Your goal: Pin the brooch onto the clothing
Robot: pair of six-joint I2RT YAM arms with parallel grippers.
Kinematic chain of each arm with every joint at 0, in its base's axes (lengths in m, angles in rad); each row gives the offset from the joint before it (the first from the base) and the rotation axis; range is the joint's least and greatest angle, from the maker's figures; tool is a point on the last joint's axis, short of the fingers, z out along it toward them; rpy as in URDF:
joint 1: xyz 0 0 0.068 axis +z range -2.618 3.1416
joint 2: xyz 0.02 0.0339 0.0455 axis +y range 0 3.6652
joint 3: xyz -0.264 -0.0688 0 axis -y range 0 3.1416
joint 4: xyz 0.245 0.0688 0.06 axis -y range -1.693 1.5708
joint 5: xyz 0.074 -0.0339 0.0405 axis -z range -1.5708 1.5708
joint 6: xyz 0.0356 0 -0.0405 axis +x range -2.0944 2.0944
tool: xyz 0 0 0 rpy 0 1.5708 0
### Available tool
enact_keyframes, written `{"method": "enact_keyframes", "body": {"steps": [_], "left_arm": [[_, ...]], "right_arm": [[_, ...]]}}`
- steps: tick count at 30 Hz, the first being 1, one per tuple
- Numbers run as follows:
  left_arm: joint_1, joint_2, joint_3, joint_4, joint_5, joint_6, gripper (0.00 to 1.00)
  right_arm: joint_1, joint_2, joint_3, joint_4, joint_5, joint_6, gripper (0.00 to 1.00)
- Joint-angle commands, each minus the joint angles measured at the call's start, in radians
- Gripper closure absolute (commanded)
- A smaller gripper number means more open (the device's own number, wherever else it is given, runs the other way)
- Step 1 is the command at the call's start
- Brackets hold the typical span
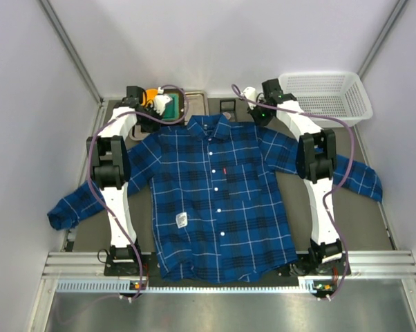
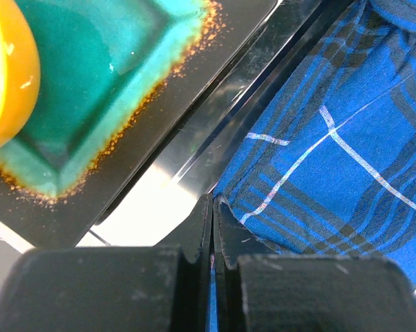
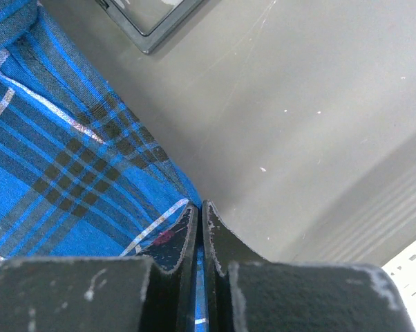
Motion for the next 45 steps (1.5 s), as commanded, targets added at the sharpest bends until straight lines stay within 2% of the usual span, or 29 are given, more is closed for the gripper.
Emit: {"method": "enact_keyframes", "body": {"steps": [1, 5, 7, 8, 9, 11, 12, 14, 15, 16, 19, 20, 21, 22, 23, 25, 26, 27, 29, 30, 32, 33, 36, 39, 45], "left_arm": [[0.021, -0.007, 0.042, 0.064, -0.057, 0.013, 1.00], [0.027, 0.002, 0.044, 0.085, -0.080, 0.015, 1.00], [0.025, 0.007, 0.052, 0.092, -0.082, 0.007, 1.00], [0.025, 0.007, 0.059, 0.082, -0.074, -0.001, 0.96], [0.024, 0.002, 0.073, 0.031, -0.059, -0.002, 0.76], [0.025, -0.048, 0.093, -0.019, -0.022, -0.004, 0.54], [0.027, -0.076, 0.090, -0.040, -0.015, -0.013, 0.40], [0.028, -0.180, 0.047, -0.108, 0.014, 0.004, 0.28], [0.028, -0.221, 0.026, -0.134, 0.024, 0.014, 0.18], [0.030, -0.264, -0.028, -0.208, 0.041, 0.043, 0.16], [0.021, -0.451, -0.172, -0.431, 0.171, 0.207, 0.16], [0.019, -0.557, -0.226, -0.485, 0.230, 0.247, 0.18], [-0.001, -0.611, -0.334, -0.538, 0.251, 0.360, 0.20], [-0.013, -0.710, -0.390, -0.589, 0.245, 0.402, 0.22], [-0.063, -0.755, -0.446, -0.669, 0.231, 0.427, 0.24], [-0.200, -0.896, -0.624, -0.715, 0.165, 0.469, 0.27], [-0.255, -0.945, -0.683, -0.708, 0.136, 0.463, 0.33], [-0.366, -0.992, -0.780, -0.685, 0.096, 0.435, 0.35], [-0.467, -1.105, -0.853, -0.639, 0.068, 0.389, 0.42], [-0.566, -1.127, -0.899, -0.598, 0.047, 0.337, 0.45], [-0.669, -1.142, -0.924, -0.576, 0.033, 0.300, 0.52], [-0.765, -1.138, -0.947, -0.536, 0.018, 0.251, 0.53], [-0.901, -1.104, -0.988, -0.434, -0.014, 0.170, 0.58], [-1.008, -1.040, -1.025, -0.377, -0.066, 0.127, 0.64], [-1.125, -0.972, -1.123, -0.323, -0.200, 0.146, 0.67]], "right_arm": [[0.016, 0.006, 0.062, 0.042, 0.019, 0.039, 1.00], [0.026, 0.014, 0.078, 0.048, 0.040, 0.048, 1.00], [0.030, 0.011, 0.076, 0.047, 0.049, 0.052, 0.78], [0.031, 0.005, 0.072, 0.047, 0.056, 0.056, 0.68], [0.031, -0.006, 0.064, 0.045, 0.062, 0.056, 0.49], [0.031, -0.070, 0.021, 0.039, 0.074, 0.048, 0.36], [0.031, -0.103, -0.006, 0.038, 0.071, 0.042, 0.26], [0.031, -0.226, -0.107, 0.033, 0.053, 0.027, 0.18], [0.031, -0.268, -0.141, 0.021, 0.045, 0.023, 0.13], [0.031, -0.322, -0.213, 0.013, 0.037, 0.019, 0.12], [0.031, -0.510, -0.343, -0.056, -0.035, 0.008, 0.10], [0.031, -0.594, -0.373, -0.083, -0.056, 0.000, 0.09], [0.031, -0.630, -0.405, -0.149, -0.076, 0.000, 0.09], [0.033, -0.662, -0.466, -0.181, -0.122, 0.002, 0.10], [0.034, -0.728, -0.500, -0.224, -0.150, 0.003, 0.10], [0.046, -0.785, -0.624, -0.313, -0.181, -0.003, 0.12], [0.065, -0.814, -0.673, -0.329, -0.181, -0.009, 0.15], [0.075, -0.874, -0.722, -0.340, -0.179, -0.012, 0.18], [0.094, -0.923, -0.850, -0.358, -0.176, -0.006, 0.21], [0.103, -0.963, -0.887, -0.363, -0.178, -0.001, 0.23], [0.109, -0.985, -0.967, -0.378, -0.178, 0.005, 0.27], [0.112, -0.994, -0.990, -0.381, -0.170, 0.005, 0.29], [0.115, -1.002, -1.059, -0.386, -0.156, 0.005, 0.39], [0.117, -0.988, -1.076, -0.386, -0.138, 0.003, 0.45], [0.117, -0.956, -1.094, -0.384, -0.141, 0.013, 0.46]]}}
